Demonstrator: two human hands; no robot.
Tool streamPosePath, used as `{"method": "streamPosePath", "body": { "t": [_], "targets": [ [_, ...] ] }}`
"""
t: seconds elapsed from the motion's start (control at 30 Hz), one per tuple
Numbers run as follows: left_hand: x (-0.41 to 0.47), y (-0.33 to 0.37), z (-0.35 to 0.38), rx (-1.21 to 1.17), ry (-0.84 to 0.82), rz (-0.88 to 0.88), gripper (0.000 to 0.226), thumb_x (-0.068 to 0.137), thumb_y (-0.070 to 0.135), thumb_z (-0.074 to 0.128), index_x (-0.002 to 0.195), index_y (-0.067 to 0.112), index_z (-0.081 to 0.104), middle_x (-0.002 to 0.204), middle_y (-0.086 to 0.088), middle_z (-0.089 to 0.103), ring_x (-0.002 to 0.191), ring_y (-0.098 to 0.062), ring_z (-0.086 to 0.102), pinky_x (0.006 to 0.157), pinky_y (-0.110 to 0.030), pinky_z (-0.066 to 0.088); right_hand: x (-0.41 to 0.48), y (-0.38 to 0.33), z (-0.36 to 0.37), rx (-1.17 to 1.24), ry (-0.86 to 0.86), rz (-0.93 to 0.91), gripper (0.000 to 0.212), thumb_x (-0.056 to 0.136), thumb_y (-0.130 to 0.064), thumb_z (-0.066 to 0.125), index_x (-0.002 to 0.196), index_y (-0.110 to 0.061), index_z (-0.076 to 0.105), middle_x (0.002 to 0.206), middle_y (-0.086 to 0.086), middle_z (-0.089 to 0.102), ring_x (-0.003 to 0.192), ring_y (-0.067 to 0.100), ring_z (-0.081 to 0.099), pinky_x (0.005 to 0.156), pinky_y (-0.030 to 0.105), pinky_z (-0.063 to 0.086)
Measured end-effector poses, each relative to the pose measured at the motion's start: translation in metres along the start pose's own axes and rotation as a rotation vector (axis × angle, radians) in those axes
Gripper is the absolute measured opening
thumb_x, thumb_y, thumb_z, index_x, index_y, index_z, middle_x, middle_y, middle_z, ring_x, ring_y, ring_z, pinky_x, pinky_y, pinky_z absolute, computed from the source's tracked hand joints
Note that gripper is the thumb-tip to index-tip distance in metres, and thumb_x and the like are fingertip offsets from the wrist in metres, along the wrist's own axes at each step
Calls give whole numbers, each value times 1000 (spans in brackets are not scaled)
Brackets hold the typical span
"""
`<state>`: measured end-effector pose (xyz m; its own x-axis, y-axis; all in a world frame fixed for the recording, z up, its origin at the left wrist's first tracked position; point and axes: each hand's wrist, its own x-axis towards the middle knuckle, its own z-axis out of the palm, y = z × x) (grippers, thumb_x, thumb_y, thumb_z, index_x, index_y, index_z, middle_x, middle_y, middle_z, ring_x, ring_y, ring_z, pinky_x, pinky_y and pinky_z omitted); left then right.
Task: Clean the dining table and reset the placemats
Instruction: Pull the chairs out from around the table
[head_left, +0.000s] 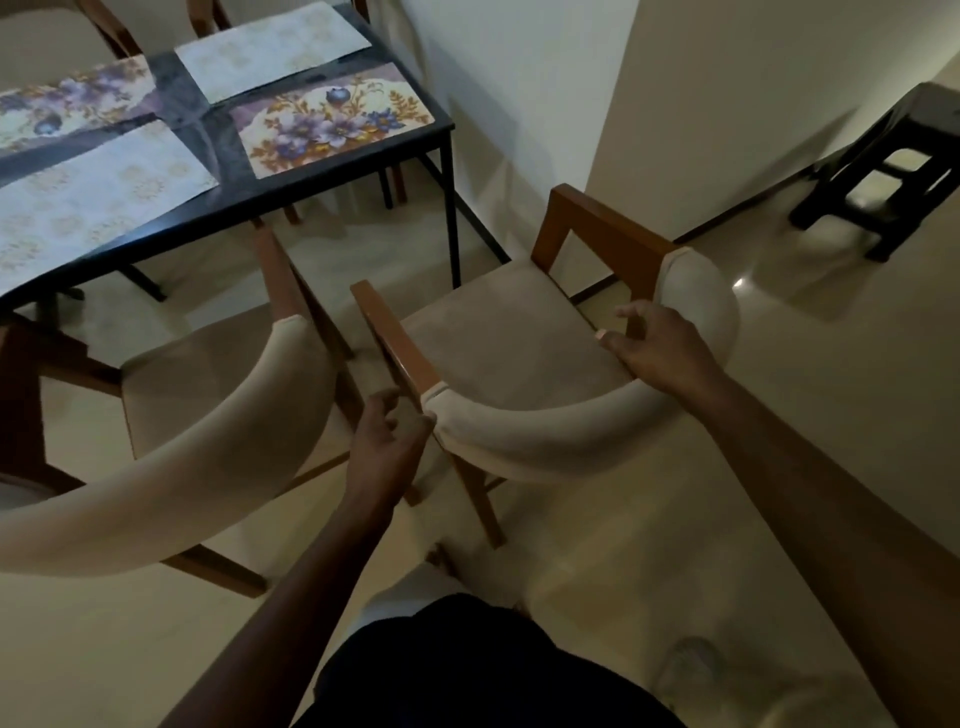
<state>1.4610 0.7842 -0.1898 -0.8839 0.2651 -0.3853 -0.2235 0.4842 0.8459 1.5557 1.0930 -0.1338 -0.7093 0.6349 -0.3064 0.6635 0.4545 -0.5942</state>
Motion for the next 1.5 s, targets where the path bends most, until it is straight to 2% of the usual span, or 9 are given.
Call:
{"method": "streamPosePath", "body": {
  "t": [0.27, 0.4, 0.6, 0.8, 0.97, 1.1, 1.17, 1.3, 1.5],
  "targets": [
    [38, 8, 46, -95, -35, -158, 80, 96, 36, 74, 162, 23, 30, 152, 11, 42, 135, -18, 48, 108, -43, 48, 61, 36, -40, -135, 21, 115, 67, 96, -38, 71, 154, -18, 45, 157, 13, 46, 143, 35, 45, 111, 48, 42],
    [51, 7, 68, -102, -57, -325, 83, 88, 40, 81, 153, 26, 33, 143, -3, 51, 123, -30, 59, 100, -56, 58, 89, 61, -49, -187, -26, 221, 83, 94, -38, 74, 161, -19, 29, 164, 15, 32, 148, 38, 36, 114, 53, 39],
    [50, 2, 89, -224, 15, -525, 89, 88, 32, 84, 154, 39, 24, 132, 0, 48, 106, -25, 59, 85, -56, 63, 139, 79, -63, -219, -103, 262, 97, 93, -31, 75, 166, -17, 13, 169, 16, 21, 151, 41, 30, 117, 58, 35],
    [49, 11, 117, -231, 190, -618, 111, 79, 38, 91, 160, 30, 16, 128, -6, 47, 111, -33, 56, 70, -47, 62, 192, 65, -77, -192, -140, 455, 48, 99, -29, 67, 134, -7, 42, 125, 23, 56, 121, 45, 55, 105, 56, 47],
    [49, 9, 127, -64, 374, -584, 88, 77, 44, 84, 149, 17, 42, 136, -14, 61, 106, -27, 57, 94, -49, 56, 227, 105, -76, -118, -230, 483, 79, 83, -29, 85, 148, -16, 43, 121, 21, 60, 108, 45, 61, 79, 51, 58],
    [56, 14, 130, -68, 409, -573, 86, 72, 47, 75, 148, 18, 45, 133, -10, 61, 110, -28, 60, 97, -54, 56, 237, 81, -73, -148, -157, 504, 51, 90, -18, 78, 132, -1, 55, 116, 28, 62, 108, 48, 61, 93, 59, 55],
    [61, 13, 122, -72, 414, -551, 75, 86, 38, 78, 150, 19, 44, 135, -9, 60, 112, -26, 59, 98, -53, 56, 242, 72, -65, -167, -108, 486, 24, 99, -18, 68, 109, 0, 57, 92, 24, 59, 99, 46, 60, 97, 60, 53],
    [89, 10, 99, -50, 456, -496, 66, 93, 32, 75, 149, 18, 46, 131, -6, 59, 119, -28, 60, 95, -47, 54, 247, 51, -46, -170, -93, 442, 23, 100, -19, 63, 92, 2, 60, 81, 19, 58, 88, 43, 63, 91, 56, 57],
    [133, 17, 67, -13, 482, -461, 58, 90, 29, 76, 141, 15, 51, 119, -4, 59, 107, -25, 60, 88, -48, 57, 274, 30, -25, -123, -113, 401, 24, 96, -23, 68, 93, -4, 54, 84, 15, 59, 83, 38, 62, 79, 50, 60]
  ]
}}
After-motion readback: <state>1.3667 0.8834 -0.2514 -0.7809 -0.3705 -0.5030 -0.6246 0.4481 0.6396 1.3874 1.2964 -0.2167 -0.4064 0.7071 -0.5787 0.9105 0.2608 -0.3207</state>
